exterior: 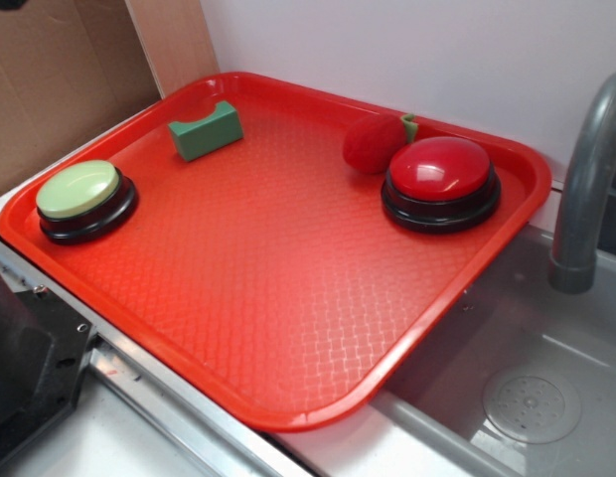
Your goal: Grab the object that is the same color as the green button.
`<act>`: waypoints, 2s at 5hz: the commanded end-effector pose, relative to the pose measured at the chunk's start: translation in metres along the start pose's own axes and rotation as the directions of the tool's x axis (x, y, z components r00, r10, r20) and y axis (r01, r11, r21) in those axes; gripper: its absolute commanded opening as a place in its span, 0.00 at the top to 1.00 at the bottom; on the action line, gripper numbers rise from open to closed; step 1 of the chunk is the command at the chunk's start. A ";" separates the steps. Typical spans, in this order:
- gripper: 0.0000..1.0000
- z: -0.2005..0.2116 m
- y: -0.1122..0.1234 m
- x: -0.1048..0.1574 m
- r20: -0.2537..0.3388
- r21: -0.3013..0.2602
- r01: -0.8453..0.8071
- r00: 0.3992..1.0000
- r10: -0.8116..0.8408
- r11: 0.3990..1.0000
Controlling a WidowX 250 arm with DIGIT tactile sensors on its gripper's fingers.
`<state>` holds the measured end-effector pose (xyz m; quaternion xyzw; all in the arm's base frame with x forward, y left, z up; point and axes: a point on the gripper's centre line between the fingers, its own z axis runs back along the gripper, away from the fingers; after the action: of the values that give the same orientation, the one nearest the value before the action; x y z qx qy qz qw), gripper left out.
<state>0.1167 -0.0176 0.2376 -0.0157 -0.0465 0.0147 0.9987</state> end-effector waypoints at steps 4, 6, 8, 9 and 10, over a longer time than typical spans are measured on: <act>0.00 -0.028 0.066 0.025 -0.012 0.027 0.016 1.000 -0.015 1.000; 0.00 -0.061 0.105 0.080 0.044 0.192 0.125 0.990 -0.136 0.973; 0.00 -0.103 0.127 0.117 0.123 0.289 0.051 0.988 -0.090 0.956; 0.00 -0.142 0.132 0.140 0.144 0.275 0.024 0.987 -0.065 0.961; 0.00 -0.174 0.134 0.154 0.128 0.267 -0.014 0.992 -0.021 0.964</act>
<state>0.2687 0.1112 0.0523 0.1099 -0.0755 0.0205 0.9909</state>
